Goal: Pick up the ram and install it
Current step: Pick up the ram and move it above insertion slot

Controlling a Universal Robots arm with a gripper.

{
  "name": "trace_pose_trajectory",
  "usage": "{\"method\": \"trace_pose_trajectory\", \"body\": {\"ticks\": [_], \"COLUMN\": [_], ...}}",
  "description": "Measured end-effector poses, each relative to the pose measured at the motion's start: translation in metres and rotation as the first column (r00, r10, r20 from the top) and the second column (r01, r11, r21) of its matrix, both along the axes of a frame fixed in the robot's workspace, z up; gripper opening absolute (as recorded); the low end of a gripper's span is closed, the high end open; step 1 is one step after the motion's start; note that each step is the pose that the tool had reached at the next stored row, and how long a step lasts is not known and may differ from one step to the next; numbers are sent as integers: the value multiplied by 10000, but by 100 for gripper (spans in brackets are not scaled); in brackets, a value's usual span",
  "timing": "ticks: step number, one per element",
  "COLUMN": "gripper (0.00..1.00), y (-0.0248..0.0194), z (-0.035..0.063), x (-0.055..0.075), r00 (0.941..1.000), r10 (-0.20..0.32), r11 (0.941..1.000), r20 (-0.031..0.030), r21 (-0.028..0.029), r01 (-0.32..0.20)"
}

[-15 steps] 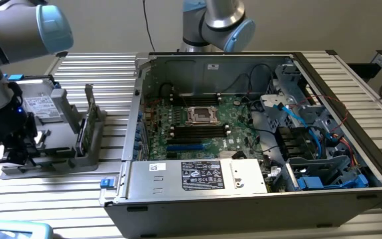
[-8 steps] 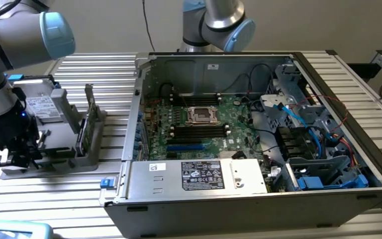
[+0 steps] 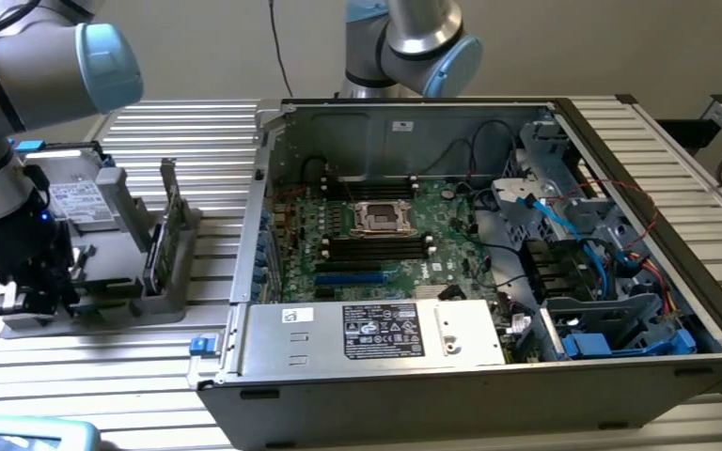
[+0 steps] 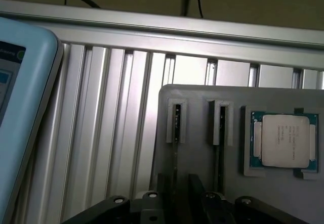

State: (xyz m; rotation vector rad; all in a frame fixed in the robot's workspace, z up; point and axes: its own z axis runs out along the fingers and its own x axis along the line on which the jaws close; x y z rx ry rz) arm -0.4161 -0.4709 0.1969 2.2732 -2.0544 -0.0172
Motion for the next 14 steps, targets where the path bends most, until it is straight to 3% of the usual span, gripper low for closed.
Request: {"method": "trace_pose_trajectory", "body": {"ticks": [2,4,10,14], "gripper": [22,16,15,15], "y": [0,0,-2,-4], "z": [-3,-3,7,145], "x": [-1,-2,-4,-14], "r00": [10000,10000,10000,10000], "r10": [1,0,0,0], "r11": [10000,10000,10000,9999], "r20": [1,-1,8,2], "r21": [-25,-43,-70,-101], "r01": [-1,0,0,0]}}
